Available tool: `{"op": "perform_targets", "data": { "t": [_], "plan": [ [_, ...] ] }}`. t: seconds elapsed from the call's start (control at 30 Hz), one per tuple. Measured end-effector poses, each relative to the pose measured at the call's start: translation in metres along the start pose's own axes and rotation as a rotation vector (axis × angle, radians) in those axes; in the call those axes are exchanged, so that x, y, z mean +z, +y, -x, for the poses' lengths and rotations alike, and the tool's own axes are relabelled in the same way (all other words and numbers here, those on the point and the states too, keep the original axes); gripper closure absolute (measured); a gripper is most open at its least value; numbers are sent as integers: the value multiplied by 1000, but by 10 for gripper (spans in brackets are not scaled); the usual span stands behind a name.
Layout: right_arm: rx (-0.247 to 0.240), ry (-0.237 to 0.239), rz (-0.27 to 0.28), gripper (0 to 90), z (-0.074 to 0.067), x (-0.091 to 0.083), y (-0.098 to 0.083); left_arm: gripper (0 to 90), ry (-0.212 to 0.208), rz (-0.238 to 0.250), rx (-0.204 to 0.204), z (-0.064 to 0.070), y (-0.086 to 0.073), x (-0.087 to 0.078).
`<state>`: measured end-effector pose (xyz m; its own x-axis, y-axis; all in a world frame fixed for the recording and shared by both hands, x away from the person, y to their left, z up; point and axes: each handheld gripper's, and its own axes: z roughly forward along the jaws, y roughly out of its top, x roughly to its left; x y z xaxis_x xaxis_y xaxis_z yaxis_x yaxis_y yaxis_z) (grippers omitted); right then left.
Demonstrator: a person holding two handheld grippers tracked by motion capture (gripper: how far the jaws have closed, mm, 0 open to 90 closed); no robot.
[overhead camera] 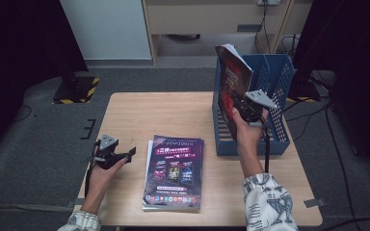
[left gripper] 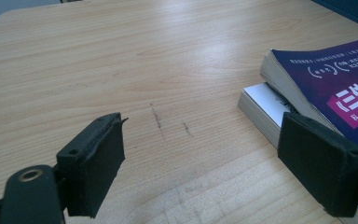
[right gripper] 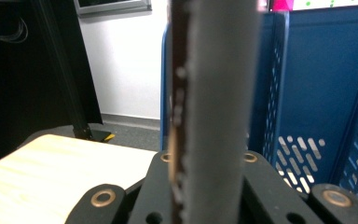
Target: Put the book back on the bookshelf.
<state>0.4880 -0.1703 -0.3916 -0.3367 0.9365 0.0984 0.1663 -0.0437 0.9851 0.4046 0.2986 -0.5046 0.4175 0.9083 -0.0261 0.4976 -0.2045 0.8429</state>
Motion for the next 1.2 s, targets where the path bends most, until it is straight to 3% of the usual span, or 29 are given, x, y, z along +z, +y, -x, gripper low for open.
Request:
{"op": "perform_targets", "data": {
  "t": [0.23,0.47,0.67,0.83,1.2],
  "plan": [
    [12,-1,-6,865,1,-1,-11,143,0,1,3,0,0,0],
    [13,-13,-89,860,0,-1,-18,143,2,0,5,1,0,0],
    [-1,7,-148,855,-1,0,-23,145,1,-3,5,0,0,0],
    [-14,27,-193,851,-2,-1,-20,146,3,0,4,0,0,0],
    [-27,54,-223,838,-3,-4,-15,148,2,2,3,0,0,-1]
  ]
}}
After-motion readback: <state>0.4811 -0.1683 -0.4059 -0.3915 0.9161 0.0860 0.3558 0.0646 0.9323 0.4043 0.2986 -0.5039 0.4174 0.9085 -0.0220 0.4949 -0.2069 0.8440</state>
